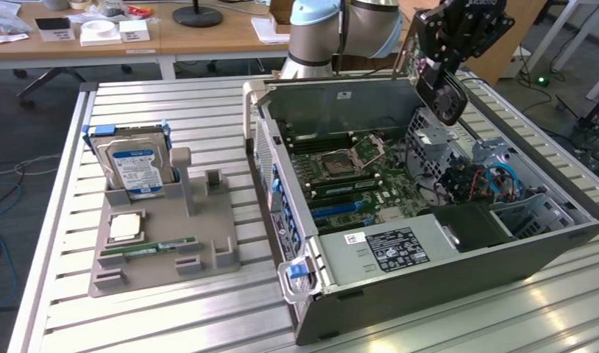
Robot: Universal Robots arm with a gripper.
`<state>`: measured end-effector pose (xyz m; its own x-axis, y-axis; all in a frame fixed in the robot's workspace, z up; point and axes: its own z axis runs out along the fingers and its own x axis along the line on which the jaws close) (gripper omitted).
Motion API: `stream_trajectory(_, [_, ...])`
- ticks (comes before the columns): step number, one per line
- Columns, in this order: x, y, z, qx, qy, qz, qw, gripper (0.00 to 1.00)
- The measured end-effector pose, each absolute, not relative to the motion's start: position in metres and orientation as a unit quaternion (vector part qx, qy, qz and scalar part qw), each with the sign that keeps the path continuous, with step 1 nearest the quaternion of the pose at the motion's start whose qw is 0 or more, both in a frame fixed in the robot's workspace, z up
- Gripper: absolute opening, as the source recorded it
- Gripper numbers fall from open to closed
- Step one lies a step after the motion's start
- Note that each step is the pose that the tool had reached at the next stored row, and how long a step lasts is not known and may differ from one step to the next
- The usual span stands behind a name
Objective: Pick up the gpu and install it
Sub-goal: 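Pick up the gpu and move the gpu toward the slot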
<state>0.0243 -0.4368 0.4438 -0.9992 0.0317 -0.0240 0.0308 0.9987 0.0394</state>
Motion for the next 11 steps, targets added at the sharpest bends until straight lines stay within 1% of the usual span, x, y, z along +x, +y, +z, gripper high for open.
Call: stream_trajectory(11, [0.053, -0.437, 0.444, 0.016, 1.000, 0.019, 0.012, 0.26])
